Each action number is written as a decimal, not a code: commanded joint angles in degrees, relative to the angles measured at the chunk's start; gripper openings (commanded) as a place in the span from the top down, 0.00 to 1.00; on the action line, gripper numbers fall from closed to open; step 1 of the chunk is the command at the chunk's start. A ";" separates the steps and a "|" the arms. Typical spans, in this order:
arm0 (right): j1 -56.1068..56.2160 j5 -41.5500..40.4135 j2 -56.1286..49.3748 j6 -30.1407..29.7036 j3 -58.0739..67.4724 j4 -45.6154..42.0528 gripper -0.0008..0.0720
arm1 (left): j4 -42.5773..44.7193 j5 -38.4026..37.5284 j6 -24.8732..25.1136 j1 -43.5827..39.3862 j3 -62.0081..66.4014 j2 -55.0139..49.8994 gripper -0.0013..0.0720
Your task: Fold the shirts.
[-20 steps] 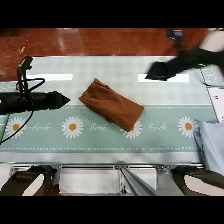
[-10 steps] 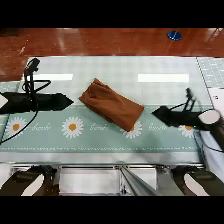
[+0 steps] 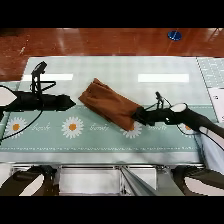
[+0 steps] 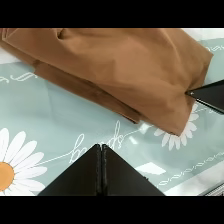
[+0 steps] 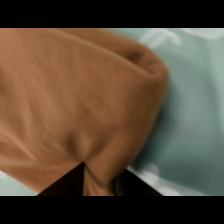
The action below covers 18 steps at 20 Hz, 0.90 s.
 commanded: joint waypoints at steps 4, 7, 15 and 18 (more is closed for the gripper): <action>2.21 12.20 -7.54 -7.41 22.58 1.40 0.96 | 0.02 -0.02 0.00 0.00 -0.02 -0.52 0.96; 0.85 17.90 -7.13 -1.49 36.87 -6.27 0.96 | 0.04 -0.02 0.02 0.00 -0.02 -0.52 0.96; -15.28 37.48 -5.95 14.01 71.91 -20.13 0.96 | 0.04 0.79 0.22 0.00 -0.02 -0.52 0.96; -25.16 44.13 -3.48 17.33 75.78 -20.13 0.96 | 0.02 2.47 0.04 0.00 -0.02 -0.50 0.96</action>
